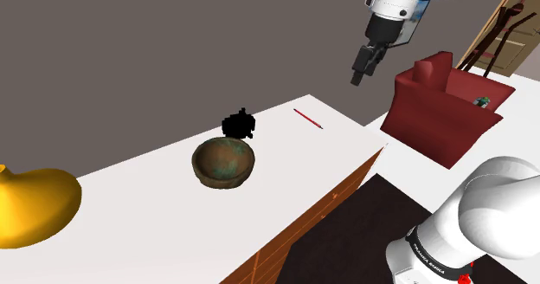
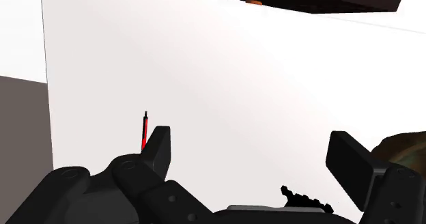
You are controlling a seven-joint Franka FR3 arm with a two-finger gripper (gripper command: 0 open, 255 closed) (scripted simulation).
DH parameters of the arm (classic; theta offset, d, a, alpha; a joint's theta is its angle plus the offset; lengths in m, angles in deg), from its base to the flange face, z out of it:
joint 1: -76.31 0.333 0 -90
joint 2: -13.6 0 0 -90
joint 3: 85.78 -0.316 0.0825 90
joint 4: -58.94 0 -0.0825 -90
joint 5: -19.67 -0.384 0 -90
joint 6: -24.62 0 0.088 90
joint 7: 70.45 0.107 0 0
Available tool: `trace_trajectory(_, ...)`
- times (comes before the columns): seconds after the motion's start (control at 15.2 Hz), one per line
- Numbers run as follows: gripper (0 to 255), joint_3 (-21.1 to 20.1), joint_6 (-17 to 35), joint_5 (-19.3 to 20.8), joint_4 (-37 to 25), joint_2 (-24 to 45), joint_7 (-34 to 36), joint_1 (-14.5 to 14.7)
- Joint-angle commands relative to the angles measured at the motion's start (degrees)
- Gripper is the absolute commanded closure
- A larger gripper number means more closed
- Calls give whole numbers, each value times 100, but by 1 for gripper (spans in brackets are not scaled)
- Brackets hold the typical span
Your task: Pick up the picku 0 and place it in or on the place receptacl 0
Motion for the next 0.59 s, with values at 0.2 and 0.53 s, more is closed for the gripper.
trace_trajectory(0.2,0,183,688,-58,-310,984,-880,305)
trace_trajectory(0.53,0,260,1207,-215,-778,1983,-1741,575)
